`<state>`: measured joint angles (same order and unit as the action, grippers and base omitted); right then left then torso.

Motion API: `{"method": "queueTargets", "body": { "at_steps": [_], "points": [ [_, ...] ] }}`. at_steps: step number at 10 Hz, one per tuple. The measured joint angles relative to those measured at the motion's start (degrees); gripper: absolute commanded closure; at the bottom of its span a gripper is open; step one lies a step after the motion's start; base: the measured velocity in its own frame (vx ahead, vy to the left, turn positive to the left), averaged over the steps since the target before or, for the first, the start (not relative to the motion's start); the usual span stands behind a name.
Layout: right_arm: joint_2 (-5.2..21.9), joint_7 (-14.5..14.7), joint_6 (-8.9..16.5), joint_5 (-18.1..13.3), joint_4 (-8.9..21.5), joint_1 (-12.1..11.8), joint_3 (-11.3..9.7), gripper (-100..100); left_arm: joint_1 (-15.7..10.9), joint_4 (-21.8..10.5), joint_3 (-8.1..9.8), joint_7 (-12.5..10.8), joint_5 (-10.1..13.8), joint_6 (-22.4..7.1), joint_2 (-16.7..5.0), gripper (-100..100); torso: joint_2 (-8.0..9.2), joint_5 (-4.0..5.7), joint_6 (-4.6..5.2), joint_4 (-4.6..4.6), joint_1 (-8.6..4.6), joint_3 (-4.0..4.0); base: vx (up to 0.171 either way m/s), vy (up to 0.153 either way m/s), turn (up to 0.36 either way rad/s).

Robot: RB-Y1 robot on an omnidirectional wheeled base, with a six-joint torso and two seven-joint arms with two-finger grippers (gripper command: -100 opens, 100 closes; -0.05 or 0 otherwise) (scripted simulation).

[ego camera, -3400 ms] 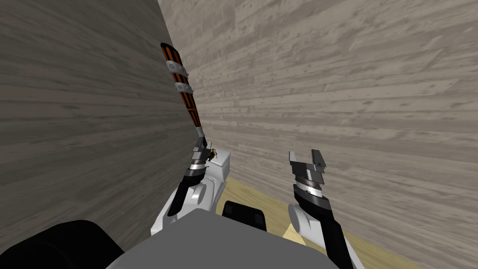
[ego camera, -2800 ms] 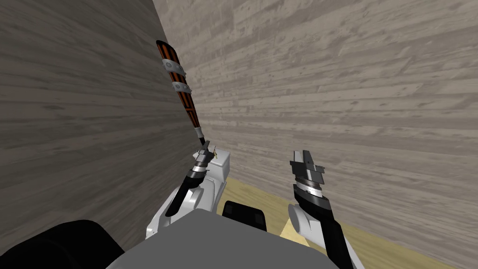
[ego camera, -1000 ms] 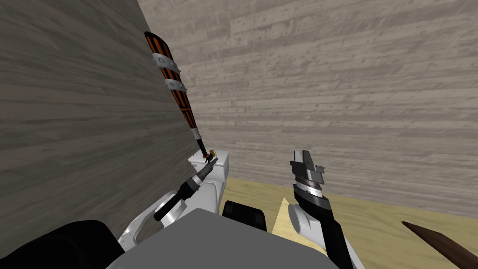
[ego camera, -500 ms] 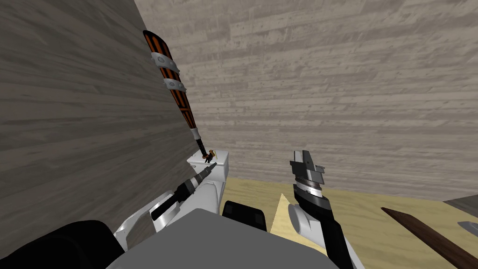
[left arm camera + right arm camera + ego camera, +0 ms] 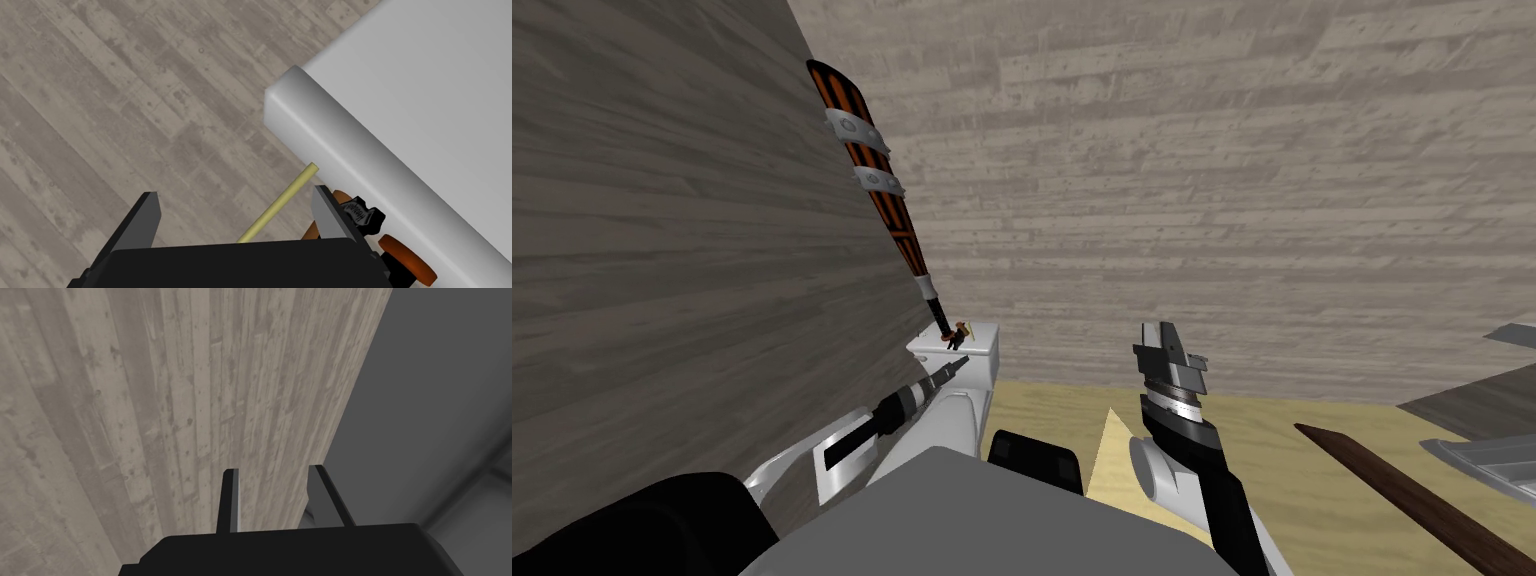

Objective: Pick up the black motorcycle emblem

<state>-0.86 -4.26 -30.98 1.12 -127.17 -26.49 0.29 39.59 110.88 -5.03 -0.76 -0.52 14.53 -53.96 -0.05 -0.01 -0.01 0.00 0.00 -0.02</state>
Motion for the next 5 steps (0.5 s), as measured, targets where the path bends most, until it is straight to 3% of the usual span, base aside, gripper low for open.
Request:
{"method": "queueTargets", "body": {
  "at_steps": [3,5],
  "points": [
    [0.0,0.0,0.0,0.0,0.0,0.0,0.0,0,0.0,-4.9,-0.02,-0.5,-1.4,-2.0,-4.2,-100,-0.08,0.03,0.00,0.02,-0.13,-0.05,0.012,-0.040,-0.089],
    [0.0,0.0,0.0,0.0,0.0,0.0,0.0,0,0.7,-5.7,0.82,-1.3,-1.7,-3.2,-6.8,-100,-0.08,0.03,0.00,0.02,-0.12,-0.05,0.012,-0.047,-0.103]
  ]
}}
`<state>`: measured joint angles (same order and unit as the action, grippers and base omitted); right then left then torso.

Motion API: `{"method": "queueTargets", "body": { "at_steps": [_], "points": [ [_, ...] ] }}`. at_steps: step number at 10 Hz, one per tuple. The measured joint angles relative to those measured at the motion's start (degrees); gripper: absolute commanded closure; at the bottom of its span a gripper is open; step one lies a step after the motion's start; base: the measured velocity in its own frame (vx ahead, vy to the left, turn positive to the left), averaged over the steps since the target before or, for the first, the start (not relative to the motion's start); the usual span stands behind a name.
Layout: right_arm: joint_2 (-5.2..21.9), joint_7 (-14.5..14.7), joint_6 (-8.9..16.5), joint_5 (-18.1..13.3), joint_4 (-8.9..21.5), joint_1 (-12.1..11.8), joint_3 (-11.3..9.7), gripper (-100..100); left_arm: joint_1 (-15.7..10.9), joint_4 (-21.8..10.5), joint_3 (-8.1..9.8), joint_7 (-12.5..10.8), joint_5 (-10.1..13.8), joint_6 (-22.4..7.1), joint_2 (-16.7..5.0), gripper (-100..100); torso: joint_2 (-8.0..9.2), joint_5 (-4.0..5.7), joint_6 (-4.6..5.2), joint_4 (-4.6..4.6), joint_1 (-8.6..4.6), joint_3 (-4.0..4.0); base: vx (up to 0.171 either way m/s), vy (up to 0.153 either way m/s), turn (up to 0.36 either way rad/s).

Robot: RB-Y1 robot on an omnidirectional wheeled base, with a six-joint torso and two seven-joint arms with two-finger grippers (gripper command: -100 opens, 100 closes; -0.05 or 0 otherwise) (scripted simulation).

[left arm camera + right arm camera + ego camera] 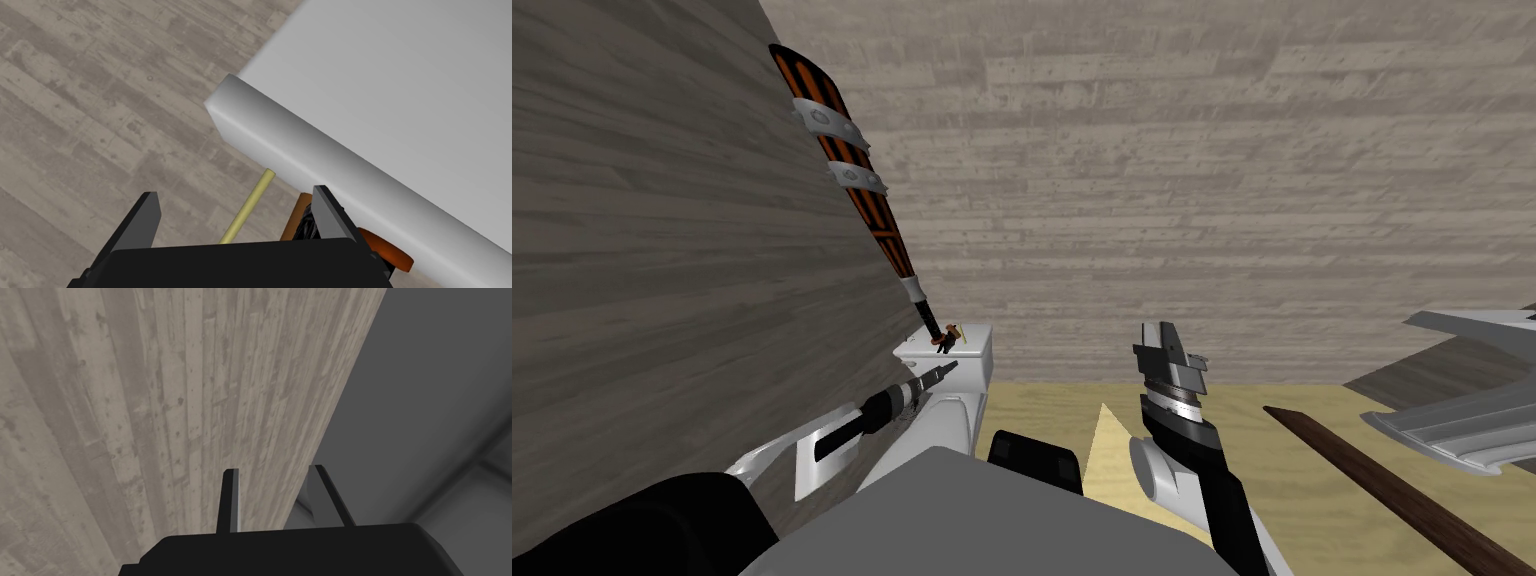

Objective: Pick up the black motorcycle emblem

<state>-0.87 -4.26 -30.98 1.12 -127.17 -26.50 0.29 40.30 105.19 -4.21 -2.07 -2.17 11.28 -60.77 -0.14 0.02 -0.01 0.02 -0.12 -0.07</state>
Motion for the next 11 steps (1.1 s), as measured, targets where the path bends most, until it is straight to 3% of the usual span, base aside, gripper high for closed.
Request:
{"method": "queueTargets", "body": {
  "at_steps": [3,7,10,11],
  "points": [
    [0.0,0.0,0.0,0.0,0.0,0.0,0.0,0,1.4,-4.3,1.54,-1.1,-1.5,-2.0,-4.6,-100,-0.02,0.02,0.00,0.00,-0.09,-0.01,0.017,-0.056,-0.086],
    [0.0,0.0,0.0,0.0,0.0,0.0,0.0,0,2.0,-7.7,2.44,-2.3,-2.7,-4.4,-8.8,-100,-0.01,0.01,-0.03,0.00,-0.03,-0.01,0.020,-0.048,-0.072],
    [0.0,0.0,0.0,0.0,0.0,0.0,0.0,0,4.2,-10.2,4.75,-3.8,-3.6,-6.2,-13.3,-100,-0.04,0.02,-0.01,0.01,-0.09,-0.02,0.025,-0.052,-0.084],
    [0.0,0.0,0.0,0.0,0.0,0.0,0.0,0,4.1,-10.8,4.81,-4.0,-3.9,-6.5,-13.8,-100,-0.03,0.00,-0.03,0.00,-0.05,-0.01,0.022,-0.041,-0.054]
  ]
}}
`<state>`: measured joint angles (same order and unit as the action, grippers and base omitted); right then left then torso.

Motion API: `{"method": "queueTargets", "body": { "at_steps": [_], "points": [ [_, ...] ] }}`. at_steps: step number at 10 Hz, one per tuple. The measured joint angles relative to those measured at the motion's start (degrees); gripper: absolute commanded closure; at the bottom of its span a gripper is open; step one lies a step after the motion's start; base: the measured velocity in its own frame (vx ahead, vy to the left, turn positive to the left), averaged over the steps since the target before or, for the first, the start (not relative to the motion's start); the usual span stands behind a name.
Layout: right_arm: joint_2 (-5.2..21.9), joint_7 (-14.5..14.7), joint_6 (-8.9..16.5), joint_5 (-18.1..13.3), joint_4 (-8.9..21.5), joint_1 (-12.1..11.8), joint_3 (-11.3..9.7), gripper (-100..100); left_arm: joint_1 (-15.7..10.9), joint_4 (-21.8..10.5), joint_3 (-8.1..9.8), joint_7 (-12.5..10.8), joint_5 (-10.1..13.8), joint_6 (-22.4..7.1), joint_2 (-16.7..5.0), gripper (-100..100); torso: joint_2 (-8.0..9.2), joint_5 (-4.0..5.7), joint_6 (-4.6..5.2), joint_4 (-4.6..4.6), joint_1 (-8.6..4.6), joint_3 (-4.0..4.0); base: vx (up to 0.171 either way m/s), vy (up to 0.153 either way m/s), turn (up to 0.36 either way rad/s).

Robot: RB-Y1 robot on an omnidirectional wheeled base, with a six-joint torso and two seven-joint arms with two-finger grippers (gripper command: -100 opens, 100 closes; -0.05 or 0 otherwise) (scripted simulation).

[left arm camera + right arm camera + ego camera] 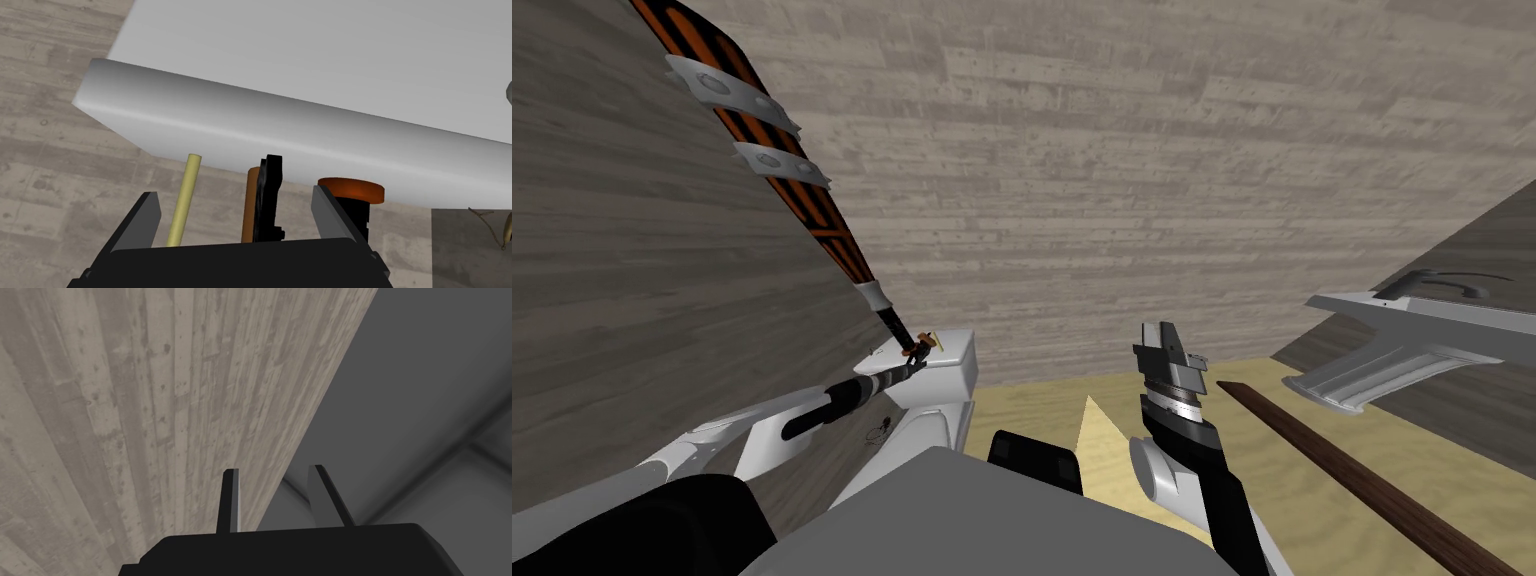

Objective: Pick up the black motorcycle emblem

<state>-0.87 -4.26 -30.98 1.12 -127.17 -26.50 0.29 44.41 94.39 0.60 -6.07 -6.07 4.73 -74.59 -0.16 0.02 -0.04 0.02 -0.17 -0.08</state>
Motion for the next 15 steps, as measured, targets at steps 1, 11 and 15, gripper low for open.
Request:
{"method": "queueTargets", "body": {
  "at_steps": [1,11,15],
  "points": [
    [0.0,0.0,0.0,0.0,0.0,0.0,0.0,0,-0.1,-0.8,0.02,-0.3,-0.3,-0.5,-1.0,-100,0.00,0.00,0.02,0.00,0.02,0.00,0.023,-0.052,-0.095],
    [0.0,0.0,0.0,0.0,0.0,0.0,0.0,0,-5.4,-14.1,-4.39,-8.7,-3.0,-2.1,-4.0,-100,0.88,-0.25,0.17,-0.18,0.40,0.49,-0.098,-0.005,-0.233],
    [0.0,0.0,0.0,0.0,0.0,0.0,0.0,0,-6.5,-19.5,-5.76,-13.6,-3.7,-1.9,-3.7,-100,0.32,-0.31,0.17,-0.05,0.56,0.17,-0.088,0.002,-0.199]
  ]
}}
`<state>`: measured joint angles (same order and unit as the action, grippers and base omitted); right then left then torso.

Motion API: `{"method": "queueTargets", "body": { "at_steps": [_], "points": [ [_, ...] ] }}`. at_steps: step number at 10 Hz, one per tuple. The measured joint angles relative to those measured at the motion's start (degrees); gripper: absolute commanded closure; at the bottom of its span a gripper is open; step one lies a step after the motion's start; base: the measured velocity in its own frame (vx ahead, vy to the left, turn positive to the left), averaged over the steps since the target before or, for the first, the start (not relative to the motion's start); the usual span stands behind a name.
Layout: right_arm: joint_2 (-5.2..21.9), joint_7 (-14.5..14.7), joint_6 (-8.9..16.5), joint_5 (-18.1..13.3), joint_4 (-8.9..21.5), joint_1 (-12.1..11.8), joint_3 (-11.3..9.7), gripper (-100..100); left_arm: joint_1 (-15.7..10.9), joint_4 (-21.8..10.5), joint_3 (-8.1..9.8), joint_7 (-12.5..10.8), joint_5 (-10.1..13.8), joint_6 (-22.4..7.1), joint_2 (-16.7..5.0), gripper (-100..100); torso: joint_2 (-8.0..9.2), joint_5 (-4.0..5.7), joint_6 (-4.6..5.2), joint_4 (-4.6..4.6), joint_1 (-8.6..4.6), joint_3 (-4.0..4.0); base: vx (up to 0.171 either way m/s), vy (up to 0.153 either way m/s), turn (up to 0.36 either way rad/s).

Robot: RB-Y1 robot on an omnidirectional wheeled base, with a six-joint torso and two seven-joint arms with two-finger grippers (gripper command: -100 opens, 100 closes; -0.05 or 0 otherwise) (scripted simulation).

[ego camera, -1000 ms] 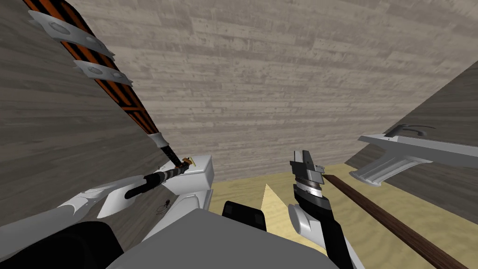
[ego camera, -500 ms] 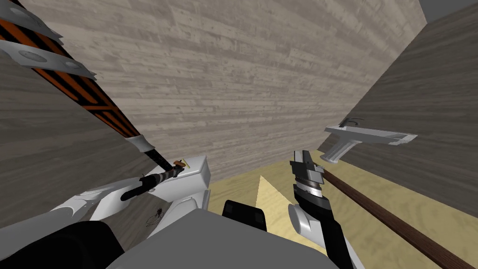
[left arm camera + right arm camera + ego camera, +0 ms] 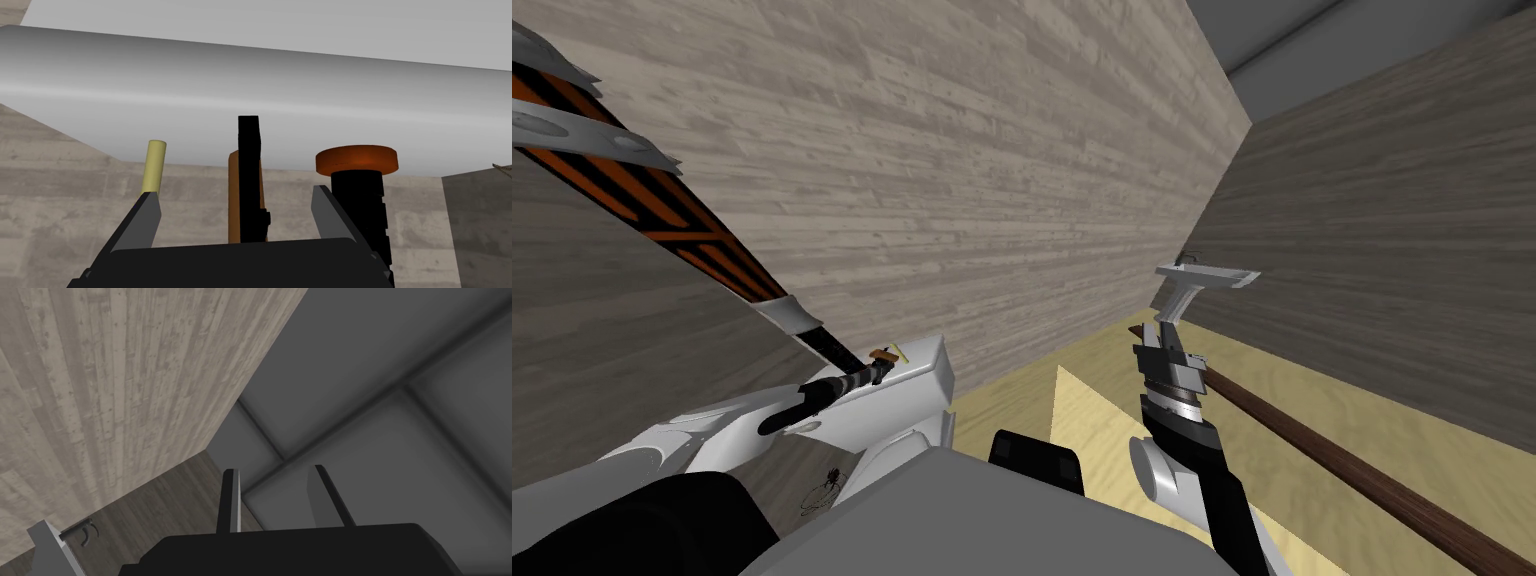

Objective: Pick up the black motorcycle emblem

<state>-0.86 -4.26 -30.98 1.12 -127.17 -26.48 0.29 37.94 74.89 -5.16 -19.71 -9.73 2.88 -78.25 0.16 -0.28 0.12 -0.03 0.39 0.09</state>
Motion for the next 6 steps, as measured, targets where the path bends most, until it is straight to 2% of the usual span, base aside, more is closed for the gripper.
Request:
{"method": "queueTargets", "body": {
  "at_steps": [1,2,4,6],
  "points": [
    [0.0,0.0,0.0,0.0,0.0,0.0,0.0,0,-0.9,-1.4,-0.76,-0.4,-0.2,0.0,0.2,-100,-0.11,-0.01,-0.11,0.01,0.07,-0.05,-0.133,-0.017,-0.298],
    [0.0,0.0,0.0,0.0,0.0,0.0,0.0,0,-2.0,-3.6,-1.75,-1.6,-0.6,0.3,0.6,-100,0.02,-0.01,0.00,0.00,0.00,0.00,-0.147,-0.014,-0.340],
    [0.0,0.0,0.0,0.0,0.0,0.0,0.0,0,-2.4,-6.2,-2.47,-4.5,-0.9,0.3,0.4,-100,0.22,-0.05,0.05,-0.05,-0.01,0.12,-0.193,-0.024,-0.367],
    [0.0,0.0,0.0,0.0,0.0,0.0,0.0,0,-2.6,-8.3,-2.79,-6.5,-1.2,0.1,0.6,-100,-0.11,-0.10,-0.06,0.00,0.12,-0.04,-0.039,0.001,0.022]
  ]
}}
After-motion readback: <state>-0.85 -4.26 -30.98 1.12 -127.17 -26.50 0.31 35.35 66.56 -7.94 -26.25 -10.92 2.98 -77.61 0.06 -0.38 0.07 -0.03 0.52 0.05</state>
